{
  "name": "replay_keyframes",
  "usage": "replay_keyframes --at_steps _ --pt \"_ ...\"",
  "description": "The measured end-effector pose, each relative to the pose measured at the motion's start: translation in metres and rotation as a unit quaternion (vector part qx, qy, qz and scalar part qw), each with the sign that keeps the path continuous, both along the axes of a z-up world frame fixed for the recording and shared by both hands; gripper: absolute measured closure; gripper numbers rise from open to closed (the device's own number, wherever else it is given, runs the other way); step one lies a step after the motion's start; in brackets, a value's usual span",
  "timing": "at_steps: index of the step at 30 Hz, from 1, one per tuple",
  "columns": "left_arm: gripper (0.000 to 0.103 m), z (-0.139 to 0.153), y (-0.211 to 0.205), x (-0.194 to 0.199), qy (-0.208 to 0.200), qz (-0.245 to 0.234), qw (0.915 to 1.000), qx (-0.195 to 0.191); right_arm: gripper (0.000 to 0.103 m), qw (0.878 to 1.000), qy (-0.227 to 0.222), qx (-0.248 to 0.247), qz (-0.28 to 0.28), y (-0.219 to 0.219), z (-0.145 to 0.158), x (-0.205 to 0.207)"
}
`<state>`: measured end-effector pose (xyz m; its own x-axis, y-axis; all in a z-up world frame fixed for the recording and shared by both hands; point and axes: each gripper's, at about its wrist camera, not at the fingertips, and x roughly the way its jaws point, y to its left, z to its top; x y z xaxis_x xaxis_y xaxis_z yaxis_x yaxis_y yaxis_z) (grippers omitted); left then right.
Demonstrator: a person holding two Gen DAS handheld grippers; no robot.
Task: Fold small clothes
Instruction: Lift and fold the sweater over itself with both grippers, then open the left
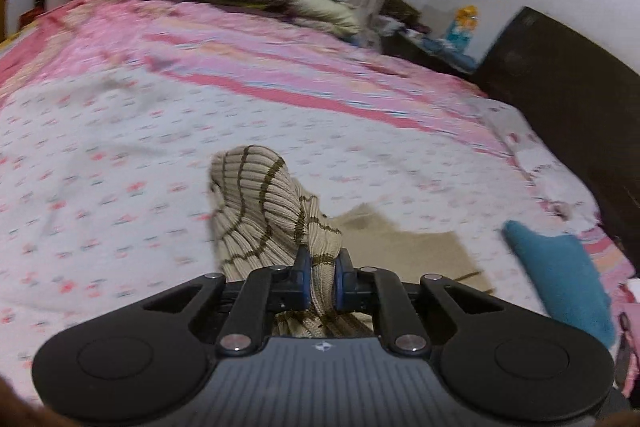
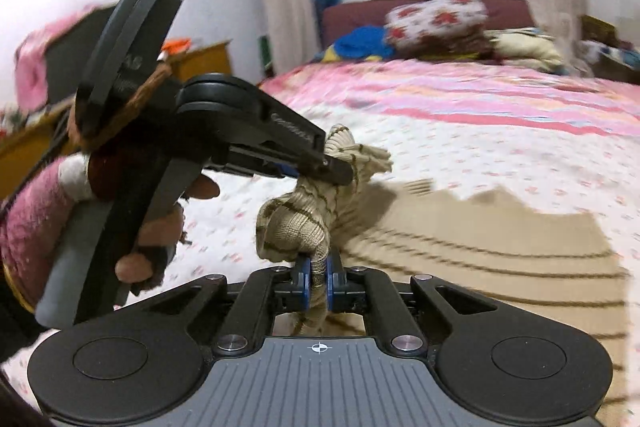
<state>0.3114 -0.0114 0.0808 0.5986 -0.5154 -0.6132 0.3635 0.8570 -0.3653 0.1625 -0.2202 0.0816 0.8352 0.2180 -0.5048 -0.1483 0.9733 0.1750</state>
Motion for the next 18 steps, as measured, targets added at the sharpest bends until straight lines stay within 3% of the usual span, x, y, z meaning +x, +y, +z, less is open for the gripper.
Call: replay_keyframes --at_steps 5,12,18 --pt "0.085 0.008 -0.067 -0.007 -0.004 -0.053 0.9986 -0.005 0.097 0.998 -0.001 0.031 -0.051 -0.054 0.006 -0.028" --pt "0.085 -0.011 -0.151 -0.017 0.023 -0.107 0.9940 -0.011 0.097 0.991 0.020 0.058 -0.120 -0.116 -0.003 -0.055" --pt "0.083 -0.030 -0.194 -0.032 0.037 -0.132 0.9901 0.028 0.097 0.983 0.070 0.064 -0.155 -0.143 -0.029 -0.075"
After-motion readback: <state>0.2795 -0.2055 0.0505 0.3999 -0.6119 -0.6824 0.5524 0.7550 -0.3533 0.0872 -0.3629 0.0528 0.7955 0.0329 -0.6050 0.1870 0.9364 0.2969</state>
